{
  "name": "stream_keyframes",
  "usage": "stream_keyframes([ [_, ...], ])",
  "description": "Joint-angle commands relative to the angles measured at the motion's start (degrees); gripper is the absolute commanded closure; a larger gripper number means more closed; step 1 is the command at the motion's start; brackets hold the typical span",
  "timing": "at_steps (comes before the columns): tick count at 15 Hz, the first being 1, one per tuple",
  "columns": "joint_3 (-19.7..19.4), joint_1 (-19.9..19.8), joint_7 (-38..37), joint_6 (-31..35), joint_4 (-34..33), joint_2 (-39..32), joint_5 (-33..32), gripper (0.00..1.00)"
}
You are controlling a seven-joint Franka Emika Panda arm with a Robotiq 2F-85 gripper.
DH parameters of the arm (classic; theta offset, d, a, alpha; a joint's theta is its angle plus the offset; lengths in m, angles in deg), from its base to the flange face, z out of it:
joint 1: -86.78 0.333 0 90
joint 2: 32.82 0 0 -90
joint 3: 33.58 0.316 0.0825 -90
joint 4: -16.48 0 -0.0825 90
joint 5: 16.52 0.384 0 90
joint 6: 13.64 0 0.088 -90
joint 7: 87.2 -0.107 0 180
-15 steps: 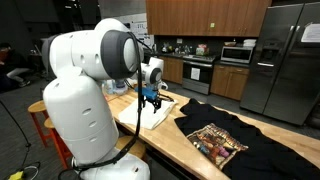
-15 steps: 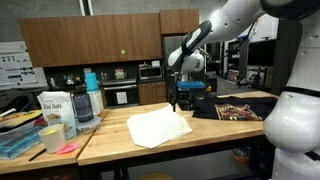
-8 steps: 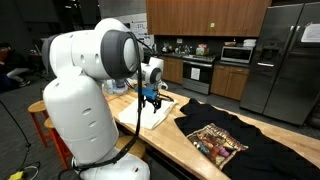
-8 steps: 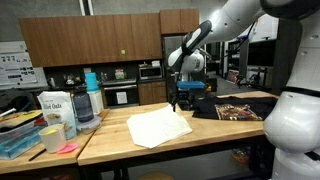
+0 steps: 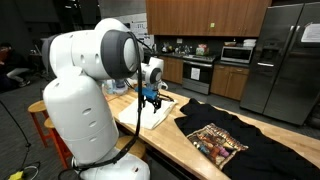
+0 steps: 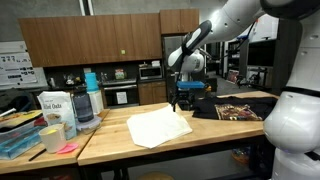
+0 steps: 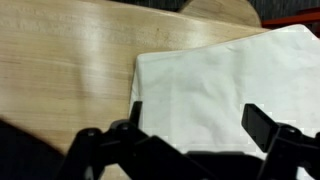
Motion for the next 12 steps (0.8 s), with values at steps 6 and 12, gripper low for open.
stream_keyframes([
  [6, 0.0, 0.0, 0.0, -0.1, -0.1, 0.0, 0.0, 0.0],
  [12, 0.1, -0.2, -2.6, 0.0, -0.7, 0.0, -1.0, 0.0],
])
